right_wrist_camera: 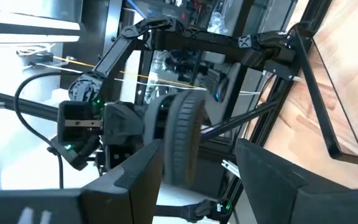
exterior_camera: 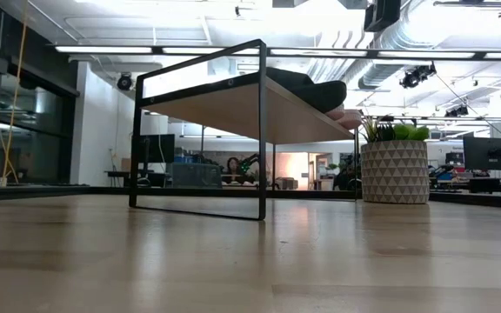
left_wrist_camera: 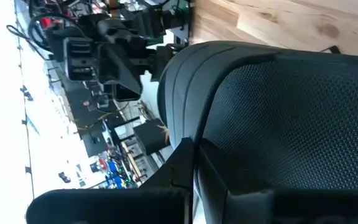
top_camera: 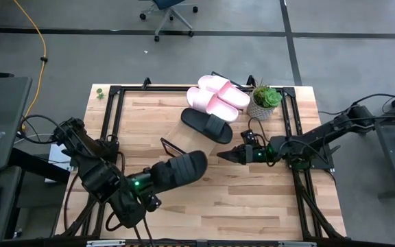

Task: Pick and place slides into the shelf
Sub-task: Put the black slide on the shelf

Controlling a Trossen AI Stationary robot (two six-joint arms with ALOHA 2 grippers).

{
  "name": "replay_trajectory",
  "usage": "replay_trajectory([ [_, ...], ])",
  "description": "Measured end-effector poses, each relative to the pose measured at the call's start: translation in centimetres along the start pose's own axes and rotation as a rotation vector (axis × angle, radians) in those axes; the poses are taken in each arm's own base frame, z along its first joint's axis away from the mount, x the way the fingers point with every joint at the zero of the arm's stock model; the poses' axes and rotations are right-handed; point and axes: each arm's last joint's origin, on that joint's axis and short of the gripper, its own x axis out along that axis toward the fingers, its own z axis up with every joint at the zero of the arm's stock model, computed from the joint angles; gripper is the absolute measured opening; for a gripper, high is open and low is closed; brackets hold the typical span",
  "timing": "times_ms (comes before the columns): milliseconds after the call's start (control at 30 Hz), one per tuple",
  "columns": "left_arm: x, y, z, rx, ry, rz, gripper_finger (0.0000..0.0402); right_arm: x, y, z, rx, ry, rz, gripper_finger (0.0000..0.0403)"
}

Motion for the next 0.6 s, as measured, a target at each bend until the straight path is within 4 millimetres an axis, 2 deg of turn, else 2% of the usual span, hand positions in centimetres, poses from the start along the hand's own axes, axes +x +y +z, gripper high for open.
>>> replay_trajectory([
  [133, 0.1, 0.2, 0.1, 0.010, -0.008, 0.010, 0.0000, 0.3, 1.1, 0.1, -0.015, 0.020, 0.026, 0.0195],
  [333, 0.8, 0.8, 0.0, 0.011, -0.024, 0.012, 0.0000, 1.1, 2.9, 0.3, -0.094, 0.066, -0.026, 0.0195],
  [600, 1.0, 1.1, 0.1, 0.031, -0.044, 0.020, 0.0000, 1.3, 3.3, 0.5, -0.104, 0.086, -0.050, 0.0195],
])
